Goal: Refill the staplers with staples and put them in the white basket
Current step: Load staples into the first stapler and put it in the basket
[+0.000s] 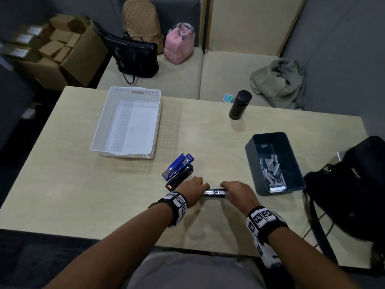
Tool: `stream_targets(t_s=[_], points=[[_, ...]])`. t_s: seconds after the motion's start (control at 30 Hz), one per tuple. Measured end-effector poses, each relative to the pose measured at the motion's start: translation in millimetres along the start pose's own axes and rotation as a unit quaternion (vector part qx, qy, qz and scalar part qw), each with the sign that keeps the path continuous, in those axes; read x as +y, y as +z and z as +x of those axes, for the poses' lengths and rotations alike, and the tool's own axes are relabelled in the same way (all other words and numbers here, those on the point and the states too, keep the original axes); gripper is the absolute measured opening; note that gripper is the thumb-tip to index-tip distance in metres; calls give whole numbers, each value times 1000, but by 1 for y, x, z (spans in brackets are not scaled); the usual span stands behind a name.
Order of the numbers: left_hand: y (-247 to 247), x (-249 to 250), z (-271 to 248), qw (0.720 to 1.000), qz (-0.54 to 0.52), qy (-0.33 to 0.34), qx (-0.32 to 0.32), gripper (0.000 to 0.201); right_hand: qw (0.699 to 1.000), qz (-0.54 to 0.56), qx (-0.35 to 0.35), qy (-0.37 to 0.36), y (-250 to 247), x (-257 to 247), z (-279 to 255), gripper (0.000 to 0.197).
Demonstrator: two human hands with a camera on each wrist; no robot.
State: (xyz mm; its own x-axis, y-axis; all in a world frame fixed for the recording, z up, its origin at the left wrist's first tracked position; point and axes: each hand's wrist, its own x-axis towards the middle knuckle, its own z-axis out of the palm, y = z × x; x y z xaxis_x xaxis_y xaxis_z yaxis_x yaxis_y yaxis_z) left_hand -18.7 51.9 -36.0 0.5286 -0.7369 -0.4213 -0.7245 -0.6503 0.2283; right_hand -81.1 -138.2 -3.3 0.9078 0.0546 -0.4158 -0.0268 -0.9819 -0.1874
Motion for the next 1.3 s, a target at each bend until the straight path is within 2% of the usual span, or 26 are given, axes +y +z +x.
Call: stream_targets(t_s=[0.2,0.43,0.6,0.73,0.8,0.93,1.03,1.1,1.3], points=[[-12,1,-3,998,47,-29,-37,29,1000,-7,0,6,-2,10,-2,24],[-66,11,9,998,37,-20,-39,21,998,44,-8,-42,-8,29,8,40],[-89,24,28,999,8,-30,-33,21,991,120,-46,-35,-13,42,22,50],[-88,42,41,998,-52,-31,-12,20,995,72,-75,-6,-7,52,25,59],[-78,49,46,997,-62,-37,-23,25,991,97,-91,17,-7,53,26,62],[-56,46,49,998,27,-32,-53,44,979,142,-140,30,-9,56,29,78],[-51,45,48,996,65,-10,-67,42,967,190,-163,37,-11,60,30,85],[-54,44,48,997,47,5,-65,40,960,222,-163,41,-13,58,29,85],[-104,15,52,995,-61,78,-16,29,935,295,-195,44,-42,34,45,62]])
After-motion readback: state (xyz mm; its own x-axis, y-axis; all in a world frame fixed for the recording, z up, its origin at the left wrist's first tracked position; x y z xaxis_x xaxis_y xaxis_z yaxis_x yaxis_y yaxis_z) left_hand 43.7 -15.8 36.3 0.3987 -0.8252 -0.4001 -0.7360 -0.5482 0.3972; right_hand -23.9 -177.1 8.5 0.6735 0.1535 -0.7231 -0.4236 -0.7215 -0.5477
